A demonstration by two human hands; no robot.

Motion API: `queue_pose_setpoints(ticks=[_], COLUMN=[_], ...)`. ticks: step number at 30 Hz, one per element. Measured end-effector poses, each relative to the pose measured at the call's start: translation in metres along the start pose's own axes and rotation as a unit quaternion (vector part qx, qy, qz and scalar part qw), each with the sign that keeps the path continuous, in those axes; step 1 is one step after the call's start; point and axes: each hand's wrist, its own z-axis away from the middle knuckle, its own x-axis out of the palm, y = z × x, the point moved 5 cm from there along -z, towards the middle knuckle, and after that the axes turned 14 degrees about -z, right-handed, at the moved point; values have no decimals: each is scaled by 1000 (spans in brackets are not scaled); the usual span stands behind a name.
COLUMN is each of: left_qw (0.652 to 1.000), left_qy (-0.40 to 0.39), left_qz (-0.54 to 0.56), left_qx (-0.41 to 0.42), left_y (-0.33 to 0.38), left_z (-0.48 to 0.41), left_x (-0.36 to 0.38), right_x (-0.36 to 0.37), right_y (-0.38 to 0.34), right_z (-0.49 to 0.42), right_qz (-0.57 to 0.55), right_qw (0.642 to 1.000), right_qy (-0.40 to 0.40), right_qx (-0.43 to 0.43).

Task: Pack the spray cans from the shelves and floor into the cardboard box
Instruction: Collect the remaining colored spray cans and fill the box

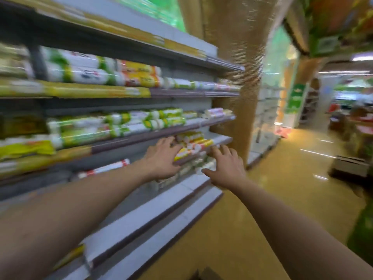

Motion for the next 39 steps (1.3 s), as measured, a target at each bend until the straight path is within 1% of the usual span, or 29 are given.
queue_pose_setpoints(ticks=[3, 7, 10, 15, 19, 22, 25, 29, 31, 35, 39], left_qw=[997, 987, 981, 967, 953, 942, 926, 917, 909, 889, 856], left_qy=[-31, -51, -62, -83, -107, -124, -162, -161, -179, -218, -299], left_qz=[-53, -73, -92, -113, -111, -103, -95, -56, -25, 35, 78], left_qx=[-51, -130, -160, -215, -261, -295, -328, -361, -377, -401, -415], left_y=[-66, -140, -187, -271, -334, -367, -390, -411, -412, -407, -400], left_z=[65, 150, 220, 356, 465, 539, 595, 644, 662, 682, 700], left_x=[-22, -46, -55, -65, -64, -55, -34, 13, 48, 127, 207], right_x=[19, 41, 57, 98, 152, 194, 235, 289, 318, 390, 471], right_y=[-74, -176, -252, -381, -482, -538, -570, -587, -589, -583, -575], right_z=[8, 26, 47, 98, 153, 194, 229, 253, 261, 269, 272], right_qz=[-29, -49, -61, -103, -119, -117, -94, -103, -82, -63, -49], right_qw=[997, 989, 979, 966, 952, 937, 924, 913, 907, 885, 856], right_qy=[-27, -51, -68, -85, -143, -187, -221, -270, -291, -359, -434], right_qx=[-67, -133, -180, -219, -243, -272, -297, -289, -292, -290, -275])
